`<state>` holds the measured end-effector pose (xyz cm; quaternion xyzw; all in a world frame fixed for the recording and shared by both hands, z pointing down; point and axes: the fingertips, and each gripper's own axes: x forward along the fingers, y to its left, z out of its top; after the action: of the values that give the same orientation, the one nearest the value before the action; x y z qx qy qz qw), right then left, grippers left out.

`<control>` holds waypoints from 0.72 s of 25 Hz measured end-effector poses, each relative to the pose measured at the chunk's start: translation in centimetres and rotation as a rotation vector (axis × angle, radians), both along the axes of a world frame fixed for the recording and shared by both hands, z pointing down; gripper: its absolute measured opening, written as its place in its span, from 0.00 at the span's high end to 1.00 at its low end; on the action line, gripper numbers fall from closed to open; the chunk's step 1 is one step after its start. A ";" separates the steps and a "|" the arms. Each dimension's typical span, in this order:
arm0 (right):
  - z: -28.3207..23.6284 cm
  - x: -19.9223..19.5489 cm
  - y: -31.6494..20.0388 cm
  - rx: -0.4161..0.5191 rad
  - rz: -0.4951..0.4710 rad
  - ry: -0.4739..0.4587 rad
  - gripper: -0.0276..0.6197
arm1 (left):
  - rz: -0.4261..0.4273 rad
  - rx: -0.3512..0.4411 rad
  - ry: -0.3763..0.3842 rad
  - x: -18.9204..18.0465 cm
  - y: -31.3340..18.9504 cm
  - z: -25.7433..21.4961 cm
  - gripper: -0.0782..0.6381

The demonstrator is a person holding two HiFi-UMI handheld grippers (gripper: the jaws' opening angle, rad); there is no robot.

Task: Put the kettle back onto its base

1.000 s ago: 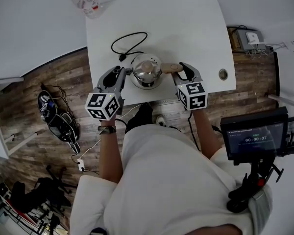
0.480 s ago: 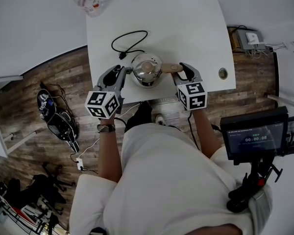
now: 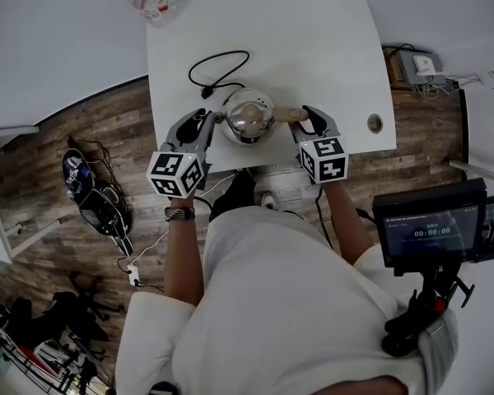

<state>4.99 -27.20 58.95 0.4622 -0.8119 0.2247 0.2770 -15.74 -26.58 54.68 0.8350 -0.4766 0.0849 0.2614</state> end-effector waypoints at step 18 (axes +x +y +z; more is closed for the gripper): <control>-0.1 -0.3 -0.3 -0.041 -0.057 -0.071 0.63 | -0.043 0.049 -0.037 -0.5 -0.4 -0.8 0.74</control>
<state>4.73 -27.46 58.90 0.4246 -0.8293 0.2498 0.2637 -16.28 -27.03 53.93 0.8291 -0.5010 0.0832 0.2339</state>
